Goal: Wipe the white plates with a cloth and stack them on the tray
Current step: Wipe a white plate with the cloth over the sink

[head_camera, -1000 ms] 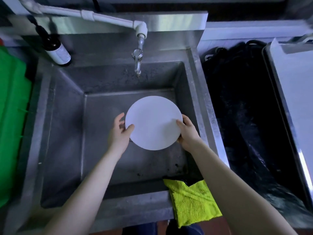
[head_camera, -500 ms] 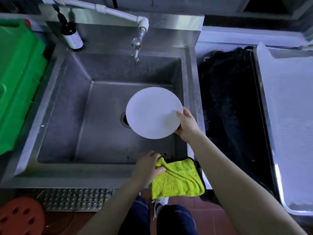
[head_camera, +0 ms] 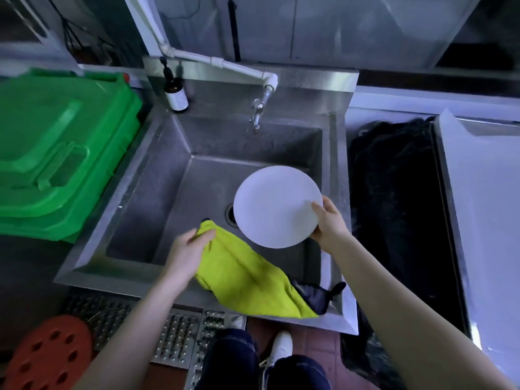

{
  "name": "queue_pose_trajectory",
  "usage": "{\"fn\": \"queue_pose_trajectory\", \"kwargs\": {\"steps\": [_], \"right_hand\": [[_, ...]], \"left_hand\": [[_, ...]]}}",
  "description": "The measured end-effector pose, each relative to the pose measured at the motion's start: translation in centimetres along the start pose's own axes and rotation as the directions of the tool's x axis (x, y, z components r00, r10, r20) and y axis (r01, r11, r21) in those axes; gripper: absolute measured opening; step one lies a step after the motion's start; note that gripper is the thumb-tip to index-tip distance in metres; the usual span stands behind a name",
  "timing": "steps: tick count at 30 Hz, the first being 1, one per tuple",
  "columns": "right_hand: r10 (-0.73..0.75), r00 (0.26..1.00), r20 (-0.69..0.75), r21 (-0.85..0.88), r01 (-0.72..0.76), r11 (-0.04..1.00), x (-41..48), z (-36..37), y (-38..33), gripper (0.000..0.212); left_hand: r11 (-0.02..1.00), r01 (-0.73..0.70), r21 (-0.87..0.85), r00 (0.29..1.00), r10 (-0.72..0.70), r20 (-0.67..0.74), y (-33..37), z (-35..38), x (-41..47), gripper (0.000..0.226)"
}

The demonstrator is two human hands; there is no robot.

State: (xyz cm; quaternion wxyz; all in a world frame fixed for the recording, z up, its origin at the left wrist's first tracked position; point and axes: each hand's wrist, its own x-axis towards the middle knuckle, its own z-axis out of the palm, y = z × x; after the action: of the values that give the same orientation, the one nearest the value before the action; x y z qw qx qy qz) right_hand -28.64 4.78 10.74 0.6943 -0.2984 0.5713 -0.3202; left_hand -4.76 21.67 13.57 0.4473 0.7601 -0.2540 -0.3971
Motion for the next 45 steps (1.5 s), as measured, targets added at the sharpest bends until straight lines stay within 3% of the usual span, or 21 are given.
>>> {"fn": "queue_pose_trajectory", "kwargs": {"steps": [2, 5, 9, 11, 14, 15, 16, 18, 20, 23, 24, 27, 31, 35, 37, 41, 45], "right_hand": [[-0.012, 1.000, 0.015, -0.011, 0.012, 1.000, -0.5, 0.9, -0.2, 0.022], [-0.040, 0.999, 0.022, -0.015, 0.041, 0.999, -1.2, 2.6, -0.4, 0.023], [-0.089, 0.996, -0.002, -0.041, 0.089, 0.995, -1.9, 5.1, -1.1, 0.018], [-0.107, 0.994, -0.015, -0.022, 0.107, 0.994, -2.2, 6.6, -1.5, 0.020], [-0.131, 0.991, -0.008, 0.046, 0.131, 0.990, -2.7, 9.5, -2.2, 0.023], [-0.138, 0.990, -0.003, 0.073, 0.138, 0.988, -2.8, 10.5, -2.4, 0.023], [-0.146, 0.989, -0.006, 0.091, 0.146, 0.985, -2.8, 11.4, -2.6, 0.023], [-0.150, 0.988, -0.040, 0.114, 0.154, 0.982, -2.8, 12.9, -3.0, 0.021], [-0.123, 0.990, -0.063, 0.155, 0.131, 0.979, -2.9, 13.8, -3.1, 0.020], [-0.136, 0.985, -0.106, 0.197, 0.155, 0.968, -2.6, 15.9, -3.4, 0.020], [-0.146, 0.982, -0.119, 0.190, 0.167, 0.968, -2.6, 16.7, -3.6, 0.020], [-0.164, 0.979, -0.122, 0.163, 0.183, 0.970, -2.7, 19.1, -3.4, 0.021], [-0.201, 0.967, -0.158, 0.161, 0.226, 0.961, -3.6, 21.3, -2.6, 0.019], [-0.249, 0.949, -0.195, 0.146, 0.279, 0.949, -4.2, 22.2, -2.9, 0.022], [-0.296, 0.931, -0.216, 0.131, 0.328, 0.936, -4.4, 22.1, -3.8, 0.026], [-0.270, 0.927, -0.259, 0.183, 0.321, 0.929, -4.3, 21.9, -5.6, 0.026], [-0.283, 0.943, -0.172, 0.182, 0.313, 0.932, -4.7, 22.8, -5.7, 0.025]], "left_hand": [[0.991, 0.021, -0.132, 0.995, -0.033, -0.089, 3.0, -2.1, 0.8, 0.017], [0.988, -0.063, -0.144, 0.995, 0.051, -0.089, 7.3, -3.4, 1.7, 0.017], [0.981, -0.189, 0.038, 0.982, 0.190, -0.012, 10.8, -2.9, 3.2, 0.029], [0.925, -0.313, 0.215, 0.947, 0.285, 0.151, 11.3, -1.6, 3.8, 0.022], [0.733, -0.509, 0.451, 0.817, 0.246, 0.522, 10.4, 0.9, 5.0, 0.014], [0.621, -0.587, 0.520, 0.769, 0.226, 0.598, 9.8, 1.2, 5.4, 0.020], [0.476, -0.660, 0.581, 0.735, 0.251, 0.630, 9.7, 1.0, 6.1, 0.035], [0.252, -0.761, 0.598, 0.638, 0.459, 0.618, 9.8, -0.4, 8.0, 0.038], [0.154, -0.818, 0.554, 0.518, 0.616, 0.593, 9.9, -2.1, 9.4, 0.033], [0.035, -0.858, 0.513, 0.407, 0.655, 0.636, 9.0, -4.2, 11.0, 0.034], [0.017, -0.860, 0.511, 0.410, 0.619, 0.670, 8.8, -4.4, 11.3, 0.039], [0.098, -0.874, 0.477, 0.460, 0.485, 0.744, 8.5, -3.9, 12.3, 0.058], [0.086, -0.867, 0.490, 0.470, 0.465, 0.750, 9.0, -2.6, 15.3, 0.060], [0.137, -0.754, 0.643, 0.628, 0.436, 0.644, 10.4, -3.8, 19.1, 0.063], [0.121, -0.717, 0.687, 0.659, 0.439, 0.611, 10.9, -5.0, 19.6, 0.066], [0.122, -0.770, 0.626, 0.604, 0.453, 0.655, 10.0, -7.2, 16.7, 0.075], [0.187, -0.821, 0.539, 0.554, 0.489, 0.674, 9.2, -6.4, 13.1, 0.067]]}}
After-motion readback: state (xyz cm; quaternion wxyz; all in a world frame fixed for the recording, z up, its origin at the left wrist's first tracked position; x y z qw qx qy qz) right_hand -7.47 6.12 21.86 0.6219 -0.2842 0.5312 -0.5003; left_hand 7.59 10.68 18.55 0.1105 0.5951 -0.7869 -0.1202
